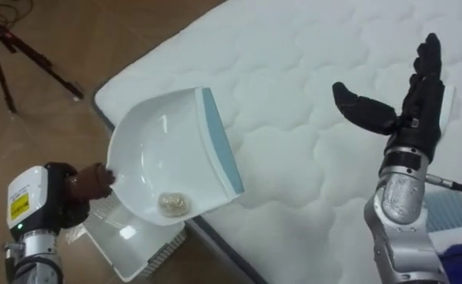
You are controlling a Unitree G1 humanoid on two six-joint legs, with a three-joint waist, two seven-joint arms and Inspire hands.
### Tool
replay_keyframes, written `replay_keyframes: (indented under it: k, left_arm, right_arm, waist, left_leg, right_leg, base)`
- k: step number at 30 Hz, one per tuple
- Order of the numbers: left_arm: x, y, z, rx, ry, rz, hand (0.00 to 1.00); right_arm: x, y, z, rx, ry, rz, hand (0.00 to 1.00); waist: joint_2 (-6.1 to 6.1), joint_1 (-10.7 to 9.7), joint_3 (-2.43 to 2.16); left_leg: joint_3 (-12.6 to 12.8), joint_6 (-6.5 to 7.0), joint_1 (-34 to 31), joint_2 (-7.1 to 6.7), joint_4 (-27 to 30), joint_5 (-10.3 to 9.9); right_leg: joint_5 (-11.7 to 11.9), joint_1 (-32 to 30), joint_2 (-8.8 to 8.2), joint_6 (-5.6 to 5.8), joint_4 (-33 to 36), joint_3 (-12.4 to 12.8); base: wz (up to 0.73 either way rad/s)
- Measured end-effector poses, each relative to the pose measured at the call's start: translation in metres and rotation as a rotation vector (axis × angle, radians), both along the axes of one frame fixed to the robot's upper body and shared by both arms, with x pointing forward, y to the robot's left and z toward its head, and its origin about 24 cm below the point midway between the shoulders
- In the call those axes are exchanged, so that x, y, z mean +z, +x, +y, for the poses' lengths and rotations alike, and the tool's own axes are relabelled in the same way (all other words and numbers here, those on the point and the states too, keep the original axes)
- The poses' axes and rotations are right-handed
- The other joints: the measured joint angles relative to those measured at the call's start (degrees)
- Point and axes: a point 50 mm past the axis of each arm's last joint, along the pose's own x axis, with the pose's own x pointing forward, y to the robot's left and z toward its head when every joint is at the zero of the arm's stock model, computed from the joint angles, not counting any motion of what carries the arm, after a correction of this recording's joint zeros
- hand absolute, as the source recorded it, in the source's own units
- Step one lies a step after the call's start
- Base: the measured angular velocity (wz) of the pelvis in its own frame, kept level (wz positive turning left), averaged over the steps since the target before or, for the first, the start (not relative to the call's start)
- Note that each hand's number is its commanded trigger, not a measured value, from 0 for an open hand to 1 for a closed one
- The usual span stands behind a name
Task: Clean bed
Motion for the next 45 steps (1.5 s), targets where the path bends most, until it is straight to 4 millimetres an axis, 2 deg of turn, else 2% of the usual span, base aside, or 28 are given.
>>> replay_keyframes:
  k: [1, 2, 3, 4, 5, 6, 7, 8, 10, 11, 12, 14, 16, 17, 19, 20, 25, 28, 31, 33, 37, 42, 43, 45]
  left_arm:
    - [-0.001, -0.001, 0.0, -0.003, 0.0, 0.004, 1.0]
    - [0.0, 0.0, -0.001, -0.004, 0.001, 0.004, 1.0]
    - [0.0, 0.0, 0.0, -0.004, 0.001, 0.004, 1.0]
    - [0.0, 0.0, 0.0, -0.003, 0.004, 0.003, 1.0]
    - [0.0, 0.0, 0.001, 0.001, 0.005, 0.002, 1.0]
    - [0.0, 0.0, 0.002, 0.002, 0.005, 0.002, 1.0]
    - [0.001, 0.0, 0.001, 0.001, 0.005, -0.001, 1.0]
    - [0.001, 0.001, 0.0, 0.001, 0.0, -0.003, 1.0]
    - [0.0, 0.001, -0.004, -0.016, -0.007, 0.002, 1.0]
    - [-0.001, 0.0, -0.005, -0.019, -0.01, 0.005, 1.0]
    - [-0.001, 0.0, -0.004, -0.017, -0.011, 0.006, 1.0]
    - [-0.001, 0.0, -0.002, -0.011, -0.009, 0.004, 1.0]
    - [0.0, 0.0, 0.0, -0.002, -0.012, 0.001, 1.0]
    - [0.0, -0.001, 0.002, 0.005, -0.009, 0.0, 1.0]
    - [-0.002, -0.005, 0.005, 0.018, 0.003, 0.011, 1.0]
    - [-0.004, -0.008, 0.008, 0.026, 0.01, 0.023, 1.0]
    - [-0.01, -0.015, 0.014, 0.054, 0.035, 0.069, 1.0]
    - [-0.012, -0.017, 0.016, 0.063, 0.045, 0.091, 1.0]
    - [-0.012, -0.016, 0.016, 0.072, 0.043, 0.094, 1.0]
    - [-0.013, -0.015, 0.017, 0.085, 0.033, 0.098, 1.0]
    - [-0.016, -0.017, 0.02, 0.107, 0.03, 0.121, 1.0]
    - [-0.009, -0.002, 0.023, 0.079, 0.06, 0.112, 1.0]
    - [-0.007, 0.003, 0.024, 0.061, 0.076, 0.117, 1.0]
    - [-0.003, 0.01, 0.025, 0.044, 0.09, 0.116, 1.0]
  right_arm:
    - [-0.001, -0.001, 0.0, 0.004, -0.001, 0.003, 0.0]
    - [-0.001, -0.001, -0.001, 0.007, -0.005, 0.005, 0.0]
    - [-0.001, -0.001, -0.001, 0.01, -0.005, 0.007, 0.0]
    - [-0.001, -0.001, -0.001, 0.015, -0.013, 0.011, 0.0]
    - [-0.002, -0.001, 0.001, 0.028, -0.033, 0.017, 0.0]
    - [-0.003, -0.002, 0.001, 0.033, -0.037, 0.022, 0.0]
    - [-0.005, -0.005, 0.001, 0.03, -0.041, 0.035, 0.0]
    - [-0.006, -0.007, 0.001, 0.028, -0.043, 0.04, 0.0]
    - [-0.008, -0.008, 0.002, 0.021, -0.038, 0.043, 0.0]
    - [-0.009, -0.008, 0.004, 0.029, -0.037, 0.045, 0.0]
    - [-0.009, -0.008, 0.006, 0.036, -0.037, 0.048, 0.0]
    - [-0.012, -0.007, 0.011, 0.056, -0.035, 0.057, 0.0]
    - [-0.013, -0.007, 0.013, 0.066, -0.032, 0.059, 0.0]
    - [-0.014, -0.007, 0.014, 0.068, -0.029, 0.061, 0.0]
    - [-0.014, -0.007, 0.015, 0.07, -0.025, 0.062, 0.0]
    - [-0.014, -0.007, 0.015, 0.07, -0.023, 0.063, 0.0]
    - [-0.023, -0.006, 0.021, 0.106, -0.031, 0.105, 0.0]
    - [-0.035, -0.006, 0.025, 0.137, -0.04, 0.16, 0.0]
    - [-0.039, -0.007, 0.024, 0.131, -0.041, 0.181, 0.0]
    - [-0.042, -0.008, 0.024, 0.13, -0.042, 0.194, 0.0]
    - [-0.051, -0.009, 0.022, 0.124, -0.074, 0.234, 0.0]
    - [-0.059, -0.01, 0.031, 0.163, -0.101, 0.273, 0.0]
    - [-0.061, -0.01, 0.034, 0.179, -0.112, 0.282, 0.0]
    - [-0.065, -0.011, 0.037, 0.199, -0.123, 0.302, 0.0]
  waist:
    - [-0.02, -0.22, -0.02]
    - [-0.02, -0.42, -0.13]
    - [0.01, -0.6, -0.15]
    - [0.29, -0.39, -0.16]
    - [0.74, -0.3, -0.28]
    - [0.98, -0.4, -0.4]
    - [1.02, -1.57, -0.63]
    - [0.74, -3.14, -0.77]
    - [0.54, -2.97, -0.81]
    - [0.37, -2.84, -0.82]
    - [0.22, -2.59, -0.79]
    - [-0.29, -1.54, -0.68]
    - [-0.36, 0.12, -0.64]
    - [-0.83, 0.91, -0.38]
    - [-1.44, 2.99, -0.27]
    - [-1.56, 3.54, -0.29]
    - [-1.85, 5.09, -0.18]
    - [-2.0, 4.98, 0.24]
    - [-1.79, 4.31, 0.6]
    - [-1.68, 3.86, 0.73]
    - [-1.46, 2.53, 0.97]
    - [-0.78, 1.42, 1.44]
    - [-0.36, 1.07, 1.74]
    - [-0.21, 0.29, 1.79]
  left_leg:
    - [-1.1, 0.78, 0.0, -0.83, 0.51, -0.57]
    - [-2.59, 1.15, -0.22, -1.52, 1.41, -1.47]
    - [-3.68, 1.37, -0.34, -2.06, 1.73, -1.68]
    - [-5.98, 1.79, -0.44, -2.69, 2.03, -2.05]
    - [-8.11, 2.2, -0.6, -2.97, 1.56, -1.74]
    - [-9.47, 2.41, -0.68, -3.19, 1.29, -1.39]
    - [-12.45, 2.74, -0.62, -4.06, 0.45, -0.44]
    - [-15.34, 3.18, -0.5, -5.22, -0.46, 0.71]
    - [-17.36, 3.6, -0.3, -5.92, -1.09, 1.71]
    - [-18.61, 3.78, -0.4, -6.51, -1.15, 1.89]
    - [-19.46, 3.8, -0.51, -7.0, -1.15, 1.99]
    - [-21.77, 3.91, -0.88, -8.28, -1.12, 2.13]
    - [-23.63, 3.56, -1.37, -8.69, -1.19, 2.38]
    - [-24.29, 3.42, -1.38, -8.9, -1.69, 2.73]
    - [-24.72, 3.3, -1.5, -9.05, -2.22, 2.93]
    - [-25.5, 3.29, -1.97, -9.1, -2.13, 2.93]
    - [-27.61, 2.91, -3.14, -9.16, -1.46, 2.84]
    - [-28.55, 2.64, -4.53, -9.53, -0.26, 2.66]
    - [-30.15, 2.2, -6.86, -10.18, 1.17, 2.23]
    - [-30.81, 2.09, -8.34, -10.37, 2.16, 2.11]
    - [-32.6, 2.11, -10.93, -11.78, 3.97, 2.14]
    - [-32.62, 2.6, -14.9, -12.44, 6.15, 2.51]
    - [-32.7, 2.68, -15.69, -12.6, 6.71, 2.55]
    - [-32.71, 2.91, -16.6, -13.09, 6.93, 2.68]
  right_leg:
    - [0.31, -0.25, -1.13, 0.39, 2.61, 1.67]
    - [0.68, -1.1, -1.56, 0.44, 4.89, 4.8]
    - [1.0, -1.65, -1.46, 0.28, 5.64, 6.61]
    - [0.88, -3.29, -0.22, -0.23, 6.7, 11.09]
    - [-0.33, -5.01, 3.03, -0.59, 6.42, 15.57]
    - [-0.67, -5.78, 4.75, -0.61, 6.08, 17.27]
    - [-0.9, -7.07, 7.75, -0.27, 4.88, 19.65]
    - [-0.88, -8.42, 9.85, -0.16, 2.39, 22.22]
    - [-0.31, -9.82, 12.12, 0.34, -3.31, 25.23]
    - [1.15, -9.82, 13.36, 0.32, -6.47, 26.05]
    - [2.07, -9.85, 13.84, 0.02, -7.66, 26.54]
    - [7.13, -9.8, 14.46, -0.54, -10.29, 27.34]
    - [7.35, -9.41, 14.92, -0.85, -11.15, 27.35]
    - [7.14, -8.86, 14.95, -0.88, -11.71, 27.28]
    - [6.73, -8.75, 14.93, -1.11, -11.82, 26.97]
    - [6.54, -8.73, 14.97, -1.23, -11.85, 26.31]
    - [5.87, -8.7, 15.73, -1.4, -12.61, 26.24]
    - [4.89, -8.89, 15.76, -1.58, -12.62, 26.06]
    - [3.75, -9.96, 15.5, -1.71, -11.57, 24.65]
    - [3.57, -10.98, 15.52, -1.76, -10.98, 24.48]
    - [2.82, -13.89, 14.59, -1.4, -8.29, 24.49]
    - [2.56, -17.57, 13.26, -1.25, -5.32, 24.68]
    - [2.55, -18.37, 13.14, -1.23, -4.83, 24.78]
    - [2.5, -20.04, 12.41, -1.15, -3.51, 24.94]
  base:
    - [0.54]
    - [0.58]
    - [0.45]
    - [0.35]
    - [0.4]
    - [0.75]
    - [1.23]
    - [1.33]
    - [0.99]
    - [0.69]
    - [0.67]
    - [0.62]
    - [0.44]
    - [0.39]
    - [0.23]
    - [0.24]
    - [0.23]
    - [0.22]
    - [0.32]
    - [0.22]
    - [0.22]
    - [0.07]
    - [0.06]
    - [0.03]
